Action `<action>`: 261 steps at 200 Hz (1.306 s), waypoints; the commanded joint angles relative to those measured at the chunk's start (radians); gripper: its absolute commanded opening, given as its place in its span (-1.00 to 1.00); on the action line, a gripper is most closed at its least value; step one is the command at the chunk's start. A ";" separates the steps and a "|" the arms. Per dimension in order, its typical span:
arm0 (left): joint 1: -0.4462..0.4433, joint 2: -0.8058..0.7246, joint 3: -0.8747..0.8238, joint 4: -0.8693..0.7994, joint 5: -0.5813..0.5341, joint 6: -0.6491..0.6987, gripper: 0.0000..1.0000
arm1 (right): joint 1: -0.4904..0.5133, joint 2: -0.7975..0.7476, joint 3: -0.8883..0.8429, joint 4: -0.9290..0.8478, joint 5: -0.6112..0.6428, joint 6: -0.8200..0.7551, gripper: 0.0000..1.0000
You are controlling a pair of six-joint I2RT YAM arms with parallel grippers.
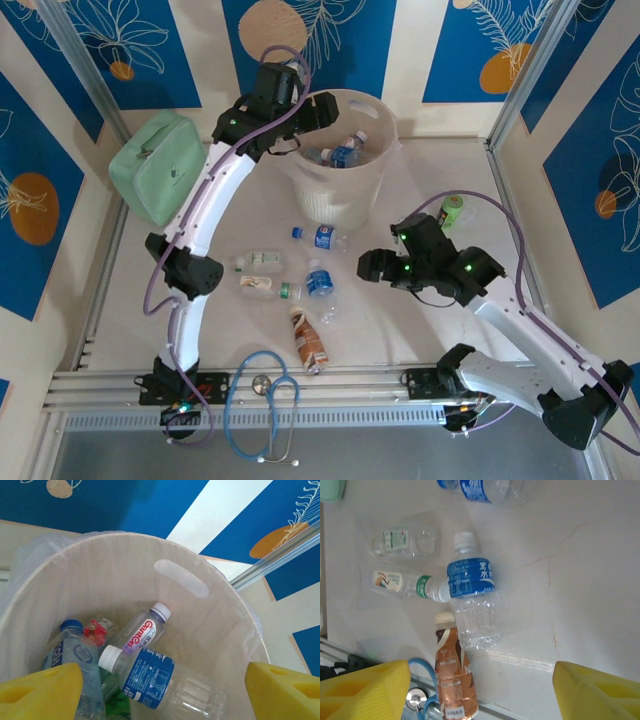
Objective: Put the plastic bottles in the bin
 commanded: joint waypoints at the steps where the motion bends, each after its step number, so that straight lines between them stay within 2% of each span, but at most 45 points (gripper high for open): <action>1: 0.005 -0.156 -0.085 -0.005 -0.034 0.043 0.65 | 0.062 0.044 0.035 -0.029 0.018 -0.030 0.53; 38: 0.004 -0.485 -0.555 0.054 -0.118 0.112 0.68 | 0.226 0.128 0.045 -0.019 0.054 -0.014 0.57; 65: 0.008 -0.722 -0.874 0.010 -0.217 0.139 0.72 | 0.334 0.201 0.055 -0.010 0.066 0.031 0.58; 99: 0.011 -0.947 -1.222 -0.032 -0.244 0.056 0.73 | 0.459 0.330 0.095 -0.045 0.038 0.068 0.58; 128: 0.011 -1.032 -1.428 -0.041 -0.220 -0.038 0.68 | 0.514 0.450 0.142 -0.098 0.004 0.080 0.58; 163: 0.011 -1.079 -1.562 -0.022 -0.181 -0.096 0.68 | 0.543 0.558 0.199 -0.141 0.001 0.071 0.58; 261: 0.015 -1.106 -1.596 -0.091 -0.251 -0.126 0.73 | 0.555 0.800 0.328 -0.179 -0.113 -0.007 0.56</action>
